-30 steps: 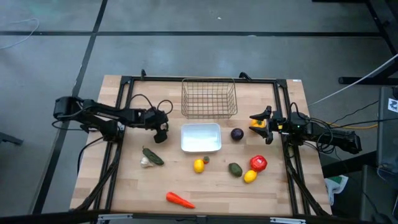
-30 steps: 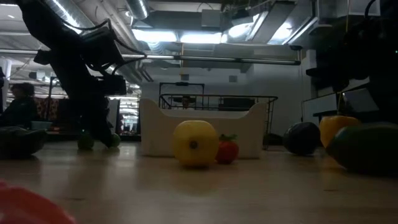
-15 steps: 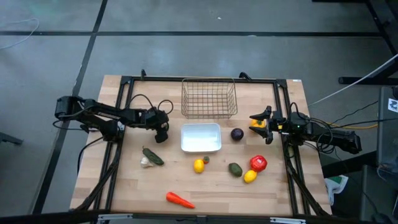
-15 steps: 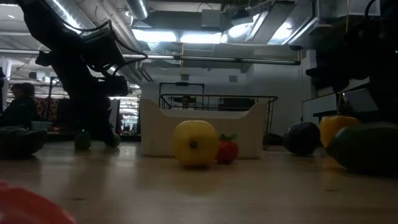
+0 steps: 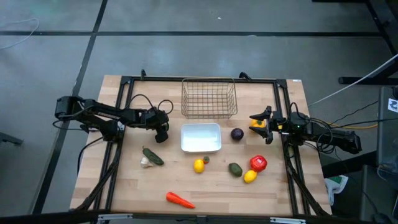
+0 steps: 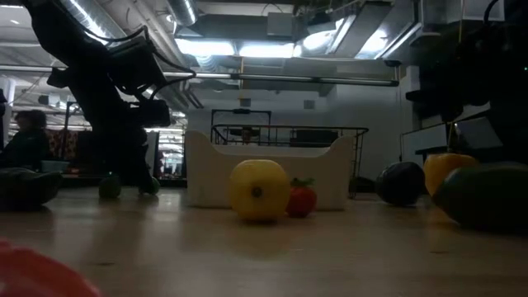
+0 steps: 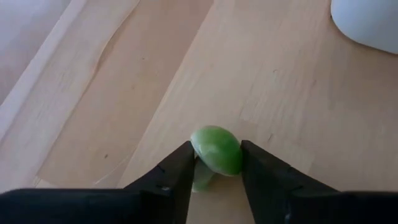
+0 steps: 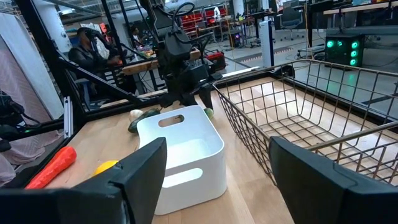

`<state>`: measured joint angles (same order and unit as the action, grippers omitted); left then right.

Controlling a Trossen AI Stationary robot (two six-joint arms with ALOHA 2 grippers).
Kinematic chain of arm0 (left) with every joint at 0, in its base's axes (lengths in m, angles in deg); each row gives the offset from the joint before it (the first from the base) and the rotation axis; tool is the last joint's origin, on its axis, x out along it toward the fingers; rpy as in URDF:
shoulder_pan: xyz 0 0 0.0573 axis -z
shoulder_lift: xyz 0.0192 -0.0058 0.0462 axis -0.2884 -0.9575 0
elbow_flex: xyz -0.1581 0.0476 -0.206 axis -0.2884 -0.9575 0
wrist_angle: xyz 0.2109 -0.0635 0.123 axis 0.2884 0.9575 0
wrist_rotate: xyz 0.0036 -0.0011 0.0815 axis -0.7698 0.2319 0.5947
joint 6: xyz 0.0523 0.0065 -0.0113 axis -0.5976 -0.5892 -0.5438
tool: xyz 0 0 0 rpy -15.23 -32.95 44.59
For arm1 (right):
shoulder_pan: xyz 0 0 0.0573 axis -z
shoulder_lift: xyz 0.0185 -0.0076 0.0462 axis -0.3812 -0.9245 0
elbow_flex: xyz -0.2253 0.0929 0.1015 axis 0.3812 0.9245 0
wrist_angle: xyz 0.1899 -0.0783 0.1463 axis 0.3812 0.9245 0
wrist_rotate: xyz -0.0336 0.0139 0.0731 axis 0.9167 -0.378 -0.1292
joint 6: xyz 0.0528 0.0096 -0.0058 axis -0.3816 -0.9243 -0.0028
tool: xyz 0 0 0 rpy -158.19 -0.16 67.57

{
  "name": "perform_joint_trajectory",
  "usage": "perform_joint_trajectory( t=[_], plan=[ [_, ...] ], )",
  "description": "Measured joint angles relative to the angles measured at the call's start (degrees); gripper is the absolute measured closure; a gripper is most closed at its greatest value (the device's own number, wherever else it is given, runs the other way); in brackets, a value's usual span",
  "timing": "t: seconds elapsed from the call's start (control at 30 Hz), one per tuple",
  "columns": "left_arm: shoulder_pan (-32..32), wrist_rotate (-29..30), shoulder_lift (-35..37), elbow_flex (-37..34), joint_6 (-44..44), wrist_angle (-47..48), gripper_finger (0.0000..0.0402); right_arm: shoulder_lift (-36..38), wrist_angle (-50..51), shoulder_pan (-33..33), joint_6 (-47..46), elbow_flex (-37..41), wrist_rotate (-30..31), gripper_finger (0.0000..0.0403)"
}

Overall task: Sort produce into baskets
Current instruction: Put the green mushroom into the white bin

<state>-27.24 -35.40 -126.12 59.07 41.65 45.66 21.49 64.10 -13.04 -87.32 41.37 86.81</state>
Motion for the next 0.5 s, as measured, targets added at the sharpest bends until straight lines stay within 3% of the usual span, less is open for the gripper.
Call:
perform_joint_trajectory(
  t=[0.5],
  plan=[
    [0.0, -1.15, 1.01, 0.0, 1.33, -0.14, 0.0287, 0.0, 0.0, 0.01, 0.0, 0.0, 0.02, 0.0123]
  ],
)
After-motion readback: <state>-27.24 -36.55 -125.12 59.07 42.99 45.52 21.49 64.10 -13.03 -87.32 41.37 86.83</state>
